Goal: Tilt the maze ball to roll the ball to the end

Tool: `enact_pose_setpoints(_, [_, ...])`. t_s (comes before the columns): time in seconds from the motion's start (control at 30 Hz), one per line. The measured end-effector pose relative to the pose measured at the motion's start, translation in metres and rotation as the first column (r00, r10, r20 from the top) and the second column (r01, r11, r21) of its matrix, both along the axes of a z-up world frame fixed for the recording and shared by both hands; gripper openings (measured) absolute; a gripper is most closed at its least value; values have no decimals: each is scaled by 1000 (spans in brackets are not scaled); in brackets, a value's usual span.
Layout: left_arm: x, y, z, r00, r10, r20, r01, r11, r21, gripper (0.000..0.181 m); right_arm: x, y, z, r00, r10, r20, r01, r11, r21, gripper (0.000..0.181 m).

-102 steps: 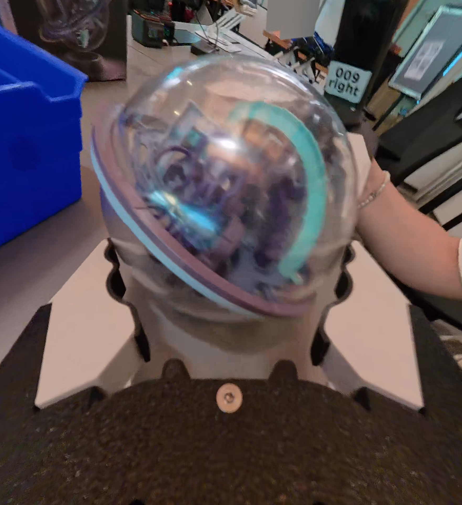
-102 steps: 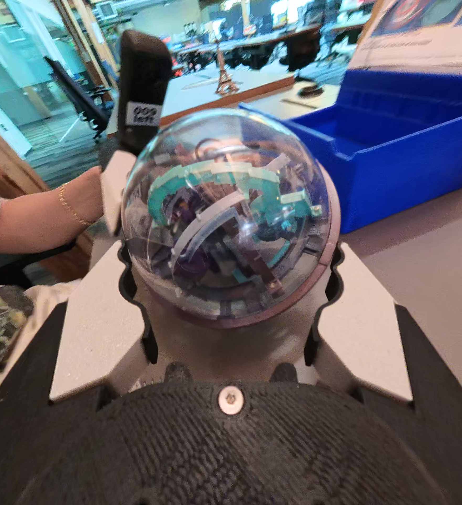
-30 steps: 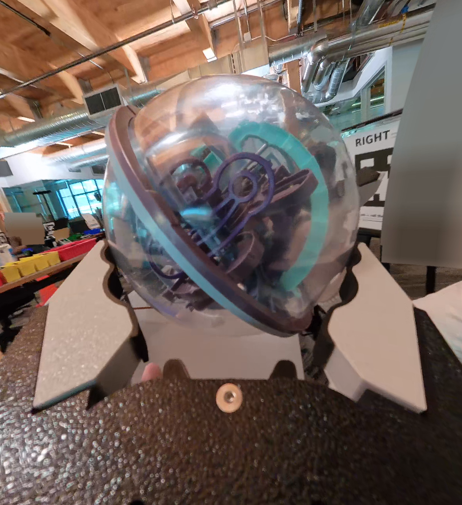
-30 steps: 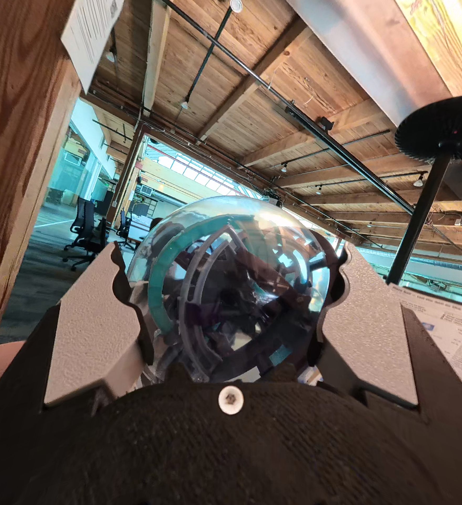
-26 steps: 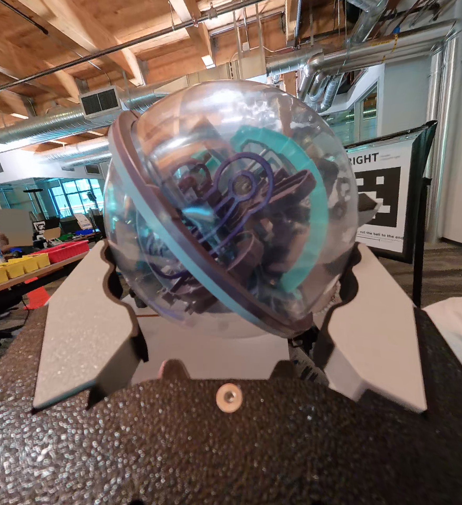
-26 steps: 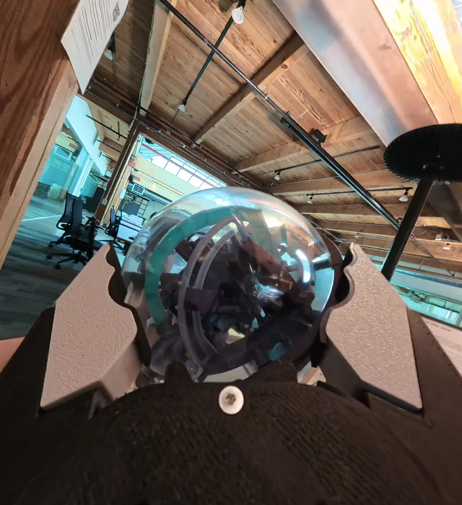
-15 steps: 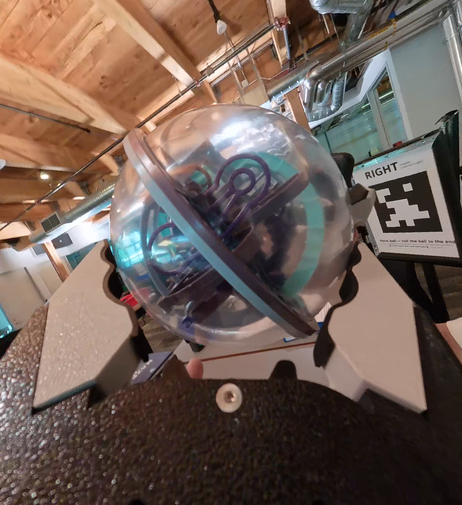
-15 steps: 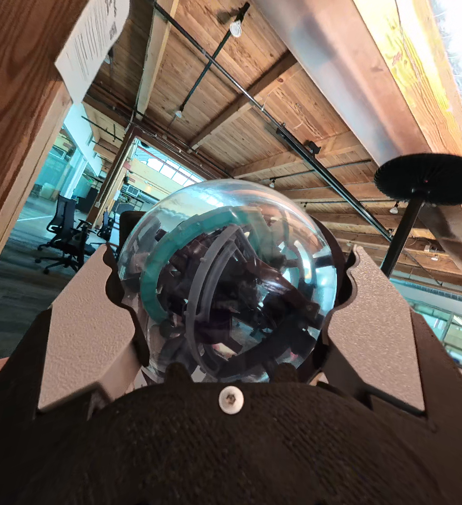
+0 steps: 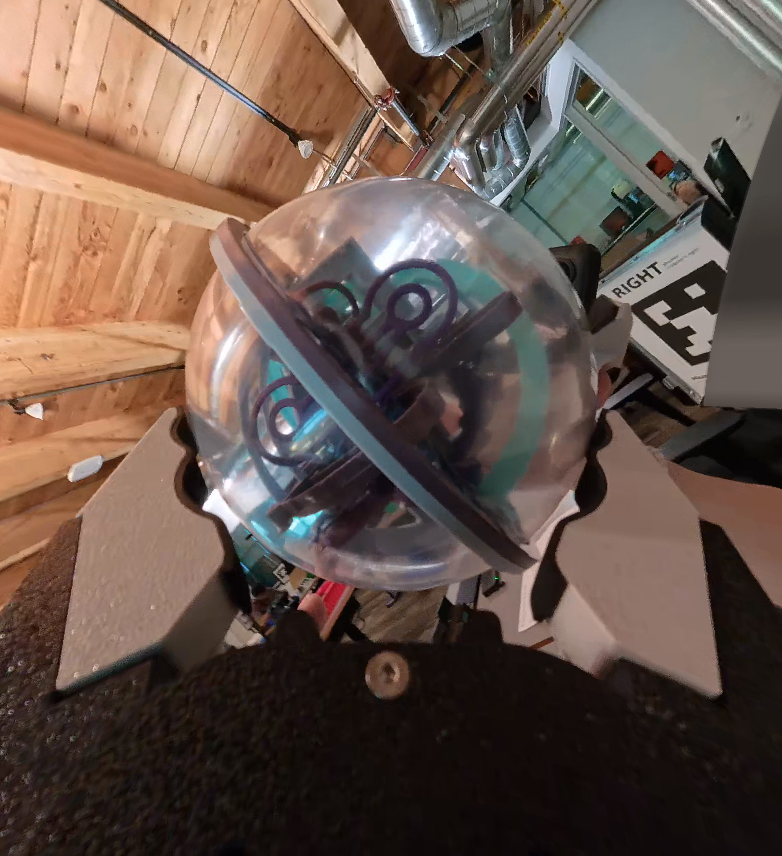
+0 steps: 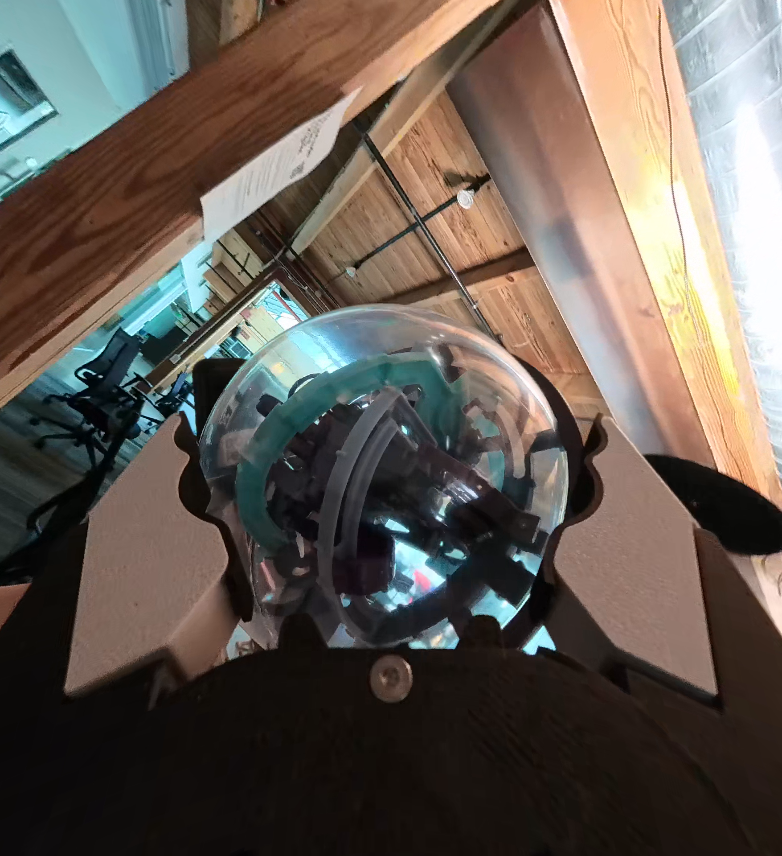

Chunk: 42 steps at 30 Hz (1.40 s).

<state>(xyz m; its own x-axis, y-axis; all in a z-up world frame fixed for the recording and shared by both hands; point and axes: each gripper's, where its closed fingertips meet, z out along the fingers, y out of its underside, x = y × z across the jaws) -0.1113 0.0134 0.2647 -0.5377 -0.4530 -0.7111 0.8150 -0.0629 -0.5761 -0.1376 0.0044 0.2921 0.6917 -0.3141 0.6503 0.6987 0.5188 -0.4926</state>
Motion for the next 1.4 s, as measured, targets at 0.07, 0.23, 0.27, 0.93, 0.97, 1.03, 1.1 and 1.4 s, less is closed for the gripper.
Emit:
enact_pose_setpoints(0.07, [-5,-1,3,999,15,50,-16,1000,24,158,-9,-1,2,998,-13,67,12,1000,7,156])
enact_pose_setpoints(0.23, [-18,-4,6,989,31,145,-37,998,42,157,-23,-6,2,987,9,160,-15,999,34,156])
enact_pose_setpoints(0.27, [-21,-6,6,986,39,165,-48,998,47,157,-27,-7,1,983,10,184,-17,999,36,156])
enact_pose_setpoints(0.93, [-1,11,19,999,-11,40,14,996,-89,158,-22,20,24,967,-179,181,208,965,-160,150])
enact_pose_setpoints(0.97, [2,12,19,1000,-7,7,8,995,-94,158,-19,21,25,968,-190,162,216,963,-161,150])
enact_pose_setpoints(1.03, [5,13,18,999,-6,-43,2,995,-103,158,-15,21,26,973,-189,135,209,965,-156,147])
enact_pose_setpoints(1.1, [6,14,18,998,-13,-69,5,994,-105,158,-13,20,27,979,-178,101,192,968,-160,146])
enact_pose_setpoints(1.4, [15,14,9,998,33,-61,-39,993,-113,157,-8,7,22,992,-103,67,108,991,-73,139])
